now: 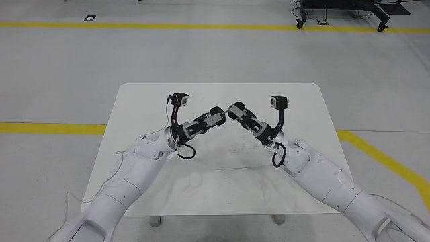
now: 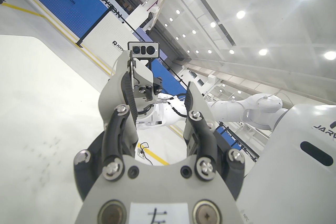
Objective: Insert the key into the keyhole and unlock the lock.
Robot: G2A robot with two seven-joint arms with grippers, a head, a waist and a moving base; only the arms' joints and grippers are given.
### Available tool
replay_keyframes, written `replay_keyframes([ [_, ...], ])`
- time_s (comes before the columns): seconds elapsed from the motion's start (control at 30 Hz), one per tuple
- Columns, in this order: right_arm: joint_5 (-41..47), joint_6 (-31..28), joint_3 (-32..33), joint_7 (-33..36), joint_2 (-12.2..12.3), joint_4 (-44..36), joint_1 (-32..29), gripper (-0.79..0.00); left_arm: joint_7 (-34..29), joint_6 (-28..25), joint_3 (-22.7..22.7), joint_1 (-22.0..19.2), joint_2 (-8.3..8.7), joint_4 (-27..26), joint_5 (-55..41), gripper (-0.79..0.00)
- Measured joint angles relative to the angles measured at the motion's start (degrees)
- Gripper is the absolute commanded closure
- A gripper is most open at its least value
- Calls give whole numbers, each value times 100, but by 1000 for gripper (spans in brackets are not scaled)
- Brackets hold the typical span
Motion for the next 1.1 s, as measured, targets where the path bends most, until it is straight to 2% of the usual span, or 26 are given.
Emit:
replay_keyframes([
  [0.1,76,22,105,185,-6,-55,-80,0,-27,0,-102,22,-55,43,123,-336],
  [0.23,115,66,212,368,-32,-120,-162,0,-9,0,-192,39,-125,103,356,-289],
  [0.4,148,76,342,548,-77,-152,-242,0,114,0,-310,70,-203,146,719,-151],
  [0.53,144,76,444,655,-109,-151,-306,0,235,0,-380,100,-255,158,949,-3],
  [0.8,101,92,673,849,-156,-155,-450,0,290,0,-464,102,-340,240,1092,0],
  [0.83,96,95,699,868,-161,-160,-465,-80,284,0,-471,100,-347,251,1098,0],
  [0.87,94,97,734,893,-167,-166,-486,-523,276,0,-481,96,-356,266,1109,0],
  [0.9,94,98,761,907,-171,-169,-500,-785,272,0,-488,94,-363,275,1116,0],
  [1.1,104,107,900,986,-191,-215,-569,-785,231,0,-538,94,-405,302,1111,0],
])
